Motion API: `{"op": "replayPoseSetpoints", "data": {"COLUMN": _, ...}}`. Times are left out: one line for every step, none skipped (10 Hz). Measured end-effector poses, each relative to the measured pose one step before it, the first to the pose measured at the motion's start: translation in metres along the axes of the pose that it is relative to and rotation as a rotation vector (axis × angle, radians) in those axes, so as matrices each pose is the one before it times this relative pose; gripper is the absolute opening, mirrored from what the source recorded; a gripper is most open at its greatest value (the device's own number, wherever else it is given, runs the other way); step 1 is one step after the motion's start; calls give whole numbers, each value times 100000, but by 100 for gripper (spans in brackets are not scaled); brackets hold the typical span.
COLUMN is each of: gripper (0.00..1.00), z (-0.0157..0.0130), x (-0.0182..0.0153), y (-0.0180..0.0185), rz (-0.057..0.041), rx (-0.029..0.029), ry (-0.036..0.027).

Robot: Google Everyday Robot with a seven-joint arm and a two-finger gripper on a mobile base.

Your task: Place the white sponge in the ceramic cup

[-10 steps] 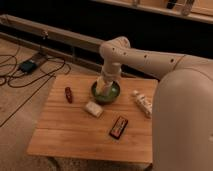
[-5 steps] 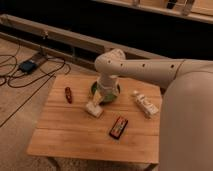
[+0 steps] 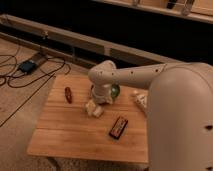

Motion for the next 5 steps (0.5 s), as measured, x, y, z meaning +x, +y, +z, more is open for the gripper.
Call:
{"op": "replayPoseSetpoints", "data": {"gripper": 80, "z": 1101, "x": -543, "y": 498, "rz": -736, "rx": -662, "ry": 543}}
{"op": "replayPoseSetpoints", "data": {"gripper": 80, "z": 1019, "x": -439, "y": 334, "rz": -531, "rx": -616, "ry": 612}}
{"op": "replayPoseSetpoints", "data": {"gripper": 80, "z": 1056, "x": -399, "y": 61, "rz": -182, "rx": -338, "ry": 768}}
{"op": "replayPoseSetpoints", "data": {"gripper": 80, "z": 940, "x": -511, "y": 46, "rz": 34, "rx": -566, "ry": 590}}
{"op": "replayPoseSetpoints", "data": {"gripper": 80, "z": 634, "x": -406, "y": 7, "rz": -122, "rx": -398, "ry": 307}}
